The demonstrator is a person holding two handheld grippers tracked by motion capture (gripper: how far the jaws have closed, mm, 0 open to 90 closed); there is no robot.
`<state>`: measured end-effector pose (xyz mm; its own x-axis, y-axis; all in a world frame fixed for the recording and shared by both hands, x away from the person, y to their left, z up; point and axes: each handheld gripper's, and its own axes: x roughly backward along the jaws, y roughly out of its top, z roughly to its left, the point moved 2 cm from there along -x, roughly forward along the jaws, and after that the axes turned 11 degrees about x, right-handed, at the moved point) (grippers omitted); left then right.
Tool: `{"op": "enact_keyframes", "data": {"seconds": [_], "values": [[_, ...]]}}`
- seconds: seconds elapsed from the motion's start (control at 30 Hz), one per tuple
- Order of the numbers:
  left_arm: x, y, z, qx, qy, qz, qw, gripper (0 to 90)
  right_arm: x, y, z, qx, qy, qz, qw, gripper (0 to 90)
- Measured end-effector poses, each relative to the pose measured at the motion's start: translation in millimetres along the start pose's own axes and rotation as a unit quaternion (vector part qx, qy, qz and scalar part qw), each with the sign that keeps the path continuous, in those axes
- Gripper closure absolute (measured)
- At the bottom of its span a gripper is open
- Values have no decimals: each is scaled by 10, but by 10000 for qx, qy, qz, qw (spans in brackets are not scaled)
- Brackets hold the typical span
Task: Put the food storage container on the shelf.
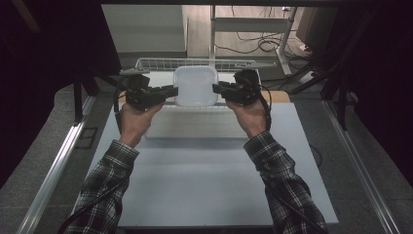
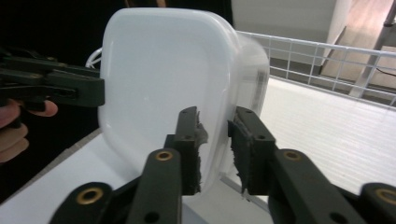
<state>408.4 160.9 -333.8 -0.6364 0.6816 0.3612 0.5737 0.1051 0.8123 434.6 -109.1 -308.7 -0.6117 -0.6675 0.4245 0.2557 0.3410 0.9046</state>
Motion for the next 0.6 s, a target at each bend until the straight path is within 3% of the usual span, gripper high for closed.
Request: {"op": "enact_keyframes", "data": {"seconds": [0.23, 0.37, 0.6], "values": [[-52, 54, 0, -45, 87, -4, 10000, 682, -50, 16, -45, -31, -20, 3, 10000, 674], [-96, 76, -12, -119, 215, 50, 9997, 670, -94, 33, -57, 55, -128, 49, 9999, 623], [-137, 89, 13, -104, 260, 101, 9996, 624, -158, 47, -49, 165, -244, 106, 9995, 558]]}}
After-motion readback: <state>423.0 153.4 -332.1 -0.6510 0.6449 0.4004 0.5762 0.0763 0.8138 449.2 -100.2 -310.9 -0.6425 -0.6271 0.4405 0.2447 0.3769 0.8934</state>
